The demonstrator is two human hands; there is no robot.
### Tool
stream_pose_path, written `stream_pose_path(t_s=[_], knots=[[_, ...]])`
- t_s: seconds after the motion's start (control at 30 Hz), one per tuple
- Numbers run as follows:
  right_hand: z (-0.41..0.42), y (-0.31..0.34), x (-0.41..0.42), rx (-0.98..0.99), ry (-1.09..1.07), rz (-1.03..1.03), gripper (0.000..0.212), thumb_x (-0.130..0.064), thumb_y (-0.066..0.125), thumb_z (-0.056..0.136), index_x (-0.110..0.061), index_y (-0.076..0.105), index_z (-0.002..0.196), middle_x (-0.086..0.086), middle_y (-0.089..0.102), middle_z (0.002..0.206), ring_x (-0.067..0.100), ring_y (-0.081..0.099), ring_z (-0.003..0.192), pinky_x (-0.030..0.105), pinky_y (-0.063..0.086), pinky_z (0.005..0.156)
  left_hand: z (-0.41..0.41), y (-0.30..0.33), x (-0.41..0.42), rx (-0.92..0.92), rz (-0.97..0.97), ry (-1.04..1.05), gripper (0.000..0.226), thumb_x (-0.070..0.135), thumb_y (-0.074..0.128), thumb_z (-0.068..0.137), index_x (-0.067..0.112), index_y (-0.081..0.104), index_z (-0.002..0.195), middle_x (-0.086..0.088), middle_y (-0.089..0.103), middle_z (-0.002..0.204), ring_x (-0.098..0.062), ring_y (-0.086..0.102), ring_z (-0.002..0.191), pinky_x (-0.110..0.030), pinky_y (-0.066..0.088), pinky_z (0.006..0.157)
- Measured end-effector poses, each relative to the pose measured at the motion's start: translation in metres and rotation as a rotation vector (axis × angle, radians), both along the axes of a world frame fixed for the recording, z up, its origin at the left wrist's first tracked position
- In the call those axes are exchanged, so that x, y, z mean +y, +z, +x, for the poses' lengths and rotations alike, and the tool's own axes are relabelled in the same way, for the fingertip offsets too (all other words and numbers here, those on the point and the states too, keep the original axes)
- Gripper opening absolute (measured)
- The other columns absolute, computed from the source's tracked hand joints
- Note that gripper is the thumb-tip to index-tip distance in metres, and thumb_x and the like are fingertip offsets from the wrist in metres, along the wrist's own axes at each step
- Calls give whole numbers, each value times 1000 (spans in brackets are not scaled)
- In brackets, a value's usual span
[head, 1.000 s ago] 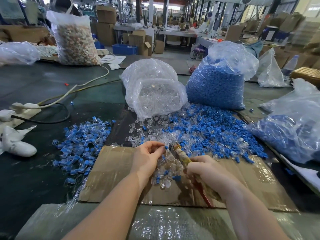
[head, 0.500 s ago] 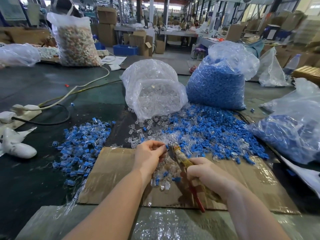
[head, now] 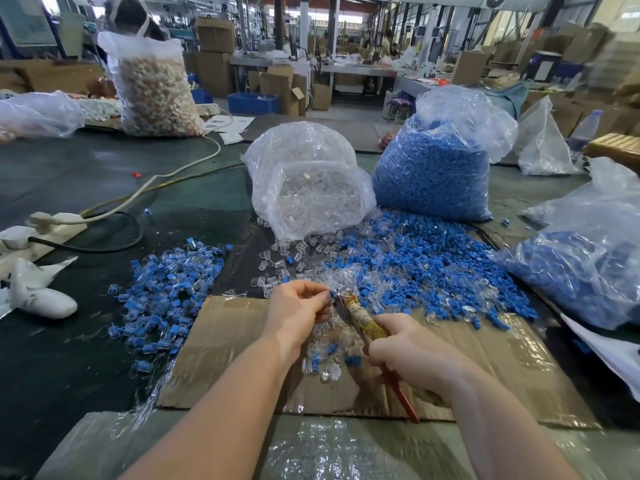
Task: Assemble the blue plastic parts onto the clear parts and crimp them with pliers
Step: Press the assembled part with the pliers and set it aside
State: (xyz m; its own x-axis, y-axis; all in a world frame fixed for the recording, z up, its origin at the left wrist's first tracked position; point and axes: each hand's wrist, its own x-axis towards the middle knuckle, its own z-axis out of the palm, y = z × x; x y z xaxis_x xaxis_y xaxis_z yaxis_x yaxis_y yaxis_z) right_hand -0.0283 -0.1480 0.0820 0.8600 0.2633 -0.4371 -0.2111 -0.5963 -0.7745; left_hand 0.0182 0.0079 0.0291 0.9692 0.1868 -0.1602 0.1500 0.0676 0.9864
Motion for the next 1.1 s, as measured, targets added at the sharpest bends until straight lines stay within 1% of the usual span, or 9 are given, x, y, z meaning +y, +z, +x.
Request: stream_pose_path(t_s=[0.13,0.4,0.53,0.63,0.7,0.77,0.83,0.97,1.1], knots=[[-1,0,2,-69,2,-44,13,-3,49,86,-16,51,85,-2,50,74,4,44,46,12,35,39,-1,-2,-1,-1,-22,-6,10,-4,61,84,4,66,83,-10,65,71,-12,62,59,-21,52,57],[-3,-2,2,-82,-31,-26,15,-3,49,85,-16,49,94,-1,51,77,3,43,46,13,32,39,-1,-2,-3,-28,-39,1,11,-3,62,84,8,67,83,-8,67,74,-11,64,63,-23,54,62],[-5,-6,-2,-131,-78,16,18,-1,53,81,-16,50,89,1,51,79,0,44,42,11,32,38,-3,-1,1,-30,-100,95,10,0,61,85,8,66,85,-6,66,72,-8,63,57,-19,51,54],[2,-21,-16,-358,-212,-110,16,-5,57,80,-16,53,90,5,54,87,13,50,59,16,38,46,-2,-6,27,-59,199,254,12,8,59,89,15,68,94,2,66,78,-7,59,60,-13,45,49],[9,-31,-31,-479,-297,-300,15,-12,61,83,-17,54,96,3,54,92,18,53,74,24,46,61,-2,-9,54,-91,548,348,17,13,57,91,17,67,104,8,64,89,-2,54,65,-11,38,52],[15,-41,-48,-547,-356,-491,24,-20,62,85,-14,54,107,1,51,95,18,48,89,32,47,82,-1,-14,80,-94,749,419,21,13,54,93,14,67,109,-2,62,103,-8,50,75,-16,37,64],[19,-48,-63,-567,-380,-631,33,-28,61,86,-12,52,114,3,53,100,19,46,98,33,41,93,-1,-21,100,-57,868,435,23,12,51,94,10,67,111,-12,59,110,-15,47,85,-25,38,71],[23,-57,-76,-555,-317,-846,34,-46,52,89,-16,51,103,5,56,106,20,46,101,32,36,93,-2,-33,117,-16,1018,399,24,11,53,93,7,68,110,-17,56,107,-30,48,99,-37,39,85],[24,-63,-78,-583,-303,-899,49,-50,47,91,-15,46,125,7,51,116,22,45,110,32,36,97,-1,-32,110,14,1101,386,26,15,54,93,9,66,115,-15,53,115,-32,42,107,-42,37,93]])
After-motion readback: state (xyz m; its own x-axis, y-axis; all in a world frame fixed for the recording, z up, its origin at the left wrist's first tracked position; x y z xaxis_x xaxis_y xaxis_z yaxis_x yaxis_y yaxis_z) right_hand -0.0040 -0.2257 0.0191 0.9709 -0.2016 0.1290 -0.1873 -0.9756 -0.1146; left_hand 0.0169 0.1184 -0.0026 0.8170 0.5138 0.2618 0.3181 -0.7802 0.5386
